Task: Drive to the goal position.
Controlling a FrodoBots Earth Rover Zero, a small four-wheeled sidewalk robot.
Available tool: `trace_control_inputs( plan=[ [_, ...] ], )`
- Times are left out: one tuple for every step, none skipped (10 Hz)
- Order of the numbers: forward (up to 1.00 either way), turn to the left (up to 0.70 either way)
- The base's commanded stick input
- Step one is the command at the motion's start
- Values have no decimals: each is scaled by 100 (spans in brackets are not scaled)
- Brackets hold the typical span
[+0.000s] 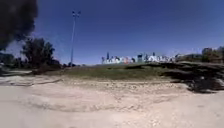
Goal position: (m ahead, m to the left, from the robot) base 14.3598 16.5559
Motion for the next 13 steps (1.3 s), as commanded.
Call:
trace_control_inputs(
  plan=[
    [0, 85],
    [0, 85],
    [0, 85],
    [0, 85],
    [0, 85],
    [0, 85],
    [0, 85],
    [0, 85],
    [0, 85],
    [0, 85],
    [0, 85],
    [0, 85],
    [0, 85]
  ],
)
